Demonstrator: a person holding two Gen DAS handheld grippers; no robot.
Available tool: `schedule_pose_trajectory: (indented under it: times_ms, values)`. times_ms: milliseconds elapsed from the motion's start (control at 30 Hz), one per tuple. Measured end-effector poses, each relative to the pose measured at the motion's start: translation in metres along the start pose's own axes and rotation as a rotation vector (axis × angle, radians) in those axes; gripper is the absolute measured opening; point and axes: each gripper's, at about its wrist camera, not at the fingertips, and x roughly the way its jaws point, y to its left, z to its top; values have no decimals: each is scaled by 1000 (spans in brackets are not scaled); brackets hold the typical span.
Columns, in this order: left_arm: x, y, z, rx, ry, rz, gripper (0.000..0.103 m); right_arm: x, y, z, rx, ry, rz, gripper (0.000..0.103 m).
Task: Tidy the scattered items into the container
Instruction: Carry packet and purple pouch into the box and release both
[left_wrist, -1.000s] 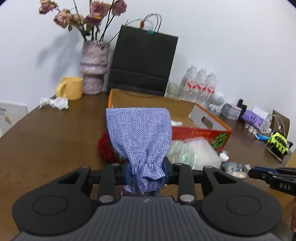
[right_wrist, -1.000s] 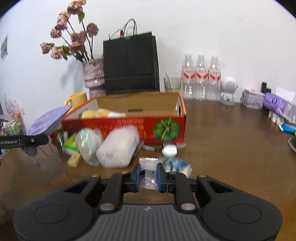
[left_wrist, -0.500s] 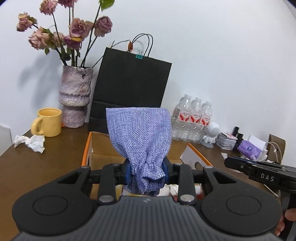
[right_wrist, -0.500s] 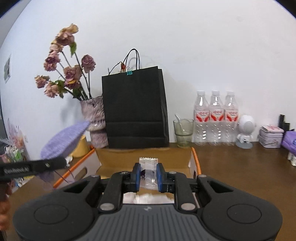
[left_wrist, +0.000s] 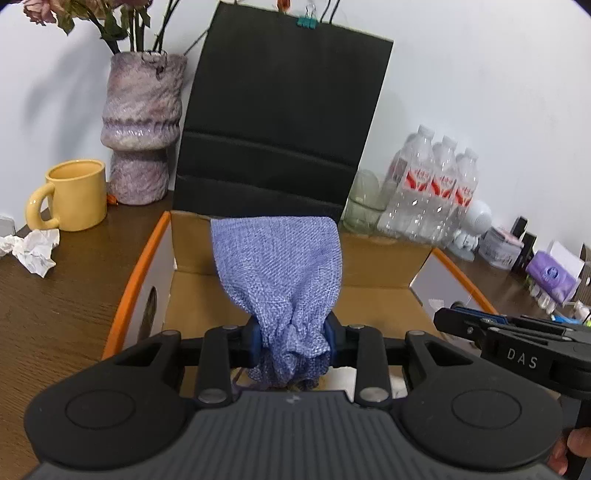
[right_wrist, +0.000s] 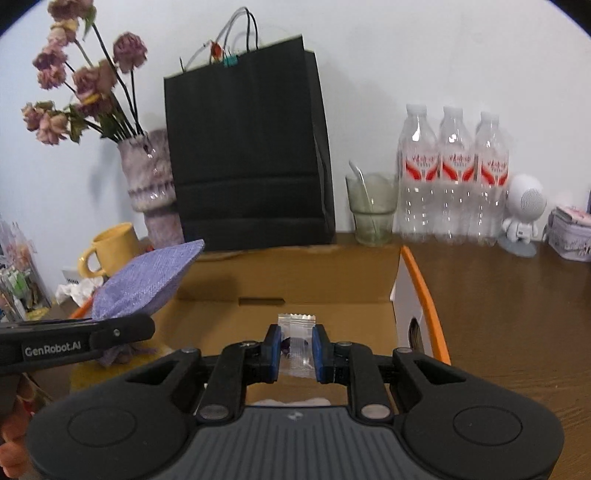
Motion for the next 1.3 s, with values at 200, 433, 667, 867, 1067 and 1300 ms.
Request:
schedule_pose_trajectory:
  times_ms: [200, 433, 667, 867, 1067, 1300]
  values:
    - [0, -2, -2, 18, -3, 2, 33, 2, 1, -4, -9, 10, -6, 16]
    - [-5, -8, 1, 39, -4, 43, 96, -4, 8, 2, -60, 53, -26, 88]
    - [-23, -10, 8, 35, -46, 75, 103, -21, 8, 12, -82, 26, -82, 102]
    - [-26, -11, 10, 32, -54, 87, 103, -28, 10, 15, -89, 10, -79, 103]
    - [-27, -12, 12, 30, -52, 93, 103, -29, 13, 15, -94, 13, -78, 103]
    - [-32, -13, 13, 22, -58, 99, 103, -31, 13, 16, -91, 9, -77, 103]
